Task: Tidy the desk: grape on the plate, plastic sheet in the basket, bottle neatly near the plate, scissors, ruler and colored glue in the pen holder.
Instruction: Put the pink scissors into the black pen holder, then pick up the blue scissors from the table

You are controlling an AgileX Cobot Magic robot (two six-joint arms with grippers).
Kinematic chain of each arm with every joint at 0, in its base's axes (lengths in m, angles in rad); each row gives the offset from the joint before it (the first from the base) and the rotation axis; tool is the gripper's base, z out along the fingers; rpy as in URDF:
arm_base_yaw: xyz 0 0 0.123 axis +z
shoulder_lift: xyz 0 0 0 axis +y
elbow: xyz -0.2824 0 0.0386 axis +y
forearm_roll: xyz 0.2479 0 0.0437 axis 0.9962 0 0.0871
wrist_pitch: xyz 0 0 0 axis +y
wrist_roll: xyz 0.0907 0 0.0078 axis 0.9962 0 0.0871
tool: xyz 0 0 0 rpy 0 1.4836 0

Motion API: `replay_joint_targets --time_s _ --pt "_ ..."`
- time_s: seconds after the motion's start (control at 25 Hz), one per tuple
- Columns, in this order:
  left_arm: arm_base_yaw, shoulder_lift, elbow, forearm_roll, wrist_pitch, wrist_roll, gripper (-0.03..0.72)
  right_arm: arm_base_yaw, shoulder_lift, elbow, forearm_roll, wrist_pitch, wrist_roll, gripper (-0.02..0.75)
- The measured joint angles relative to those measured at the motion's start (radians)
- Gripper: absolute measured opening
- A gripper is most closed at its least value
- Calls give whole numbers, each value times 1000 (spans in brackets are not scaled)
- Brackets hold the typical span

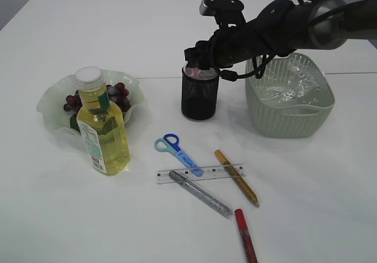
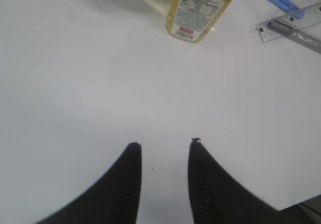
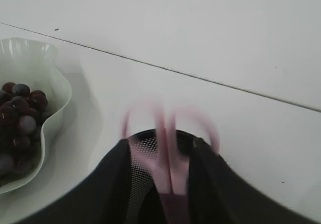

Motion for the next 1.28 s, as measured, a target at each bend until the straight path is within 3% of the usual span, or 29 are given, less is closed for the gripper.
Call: replay_joint_targets --time_s 0.16,0.48,0.84,1.12,1.28 --pt "0 0 0 0 0 0 241 0 0 0 9 10 0 386" --pt "0 0 0 0 -2 0 241 0 -102 0 -74 195 31 399" --pt "0 0 0 0 -2 0 241 30 -239 -2 -447 463 477 405" --pt "0 0 0 0 -2 0 241 194 -241 -2 -759 630 715 405" --pt "0 0 0 0 -2 0 241 235 -231 -3 -802 685 775 405"
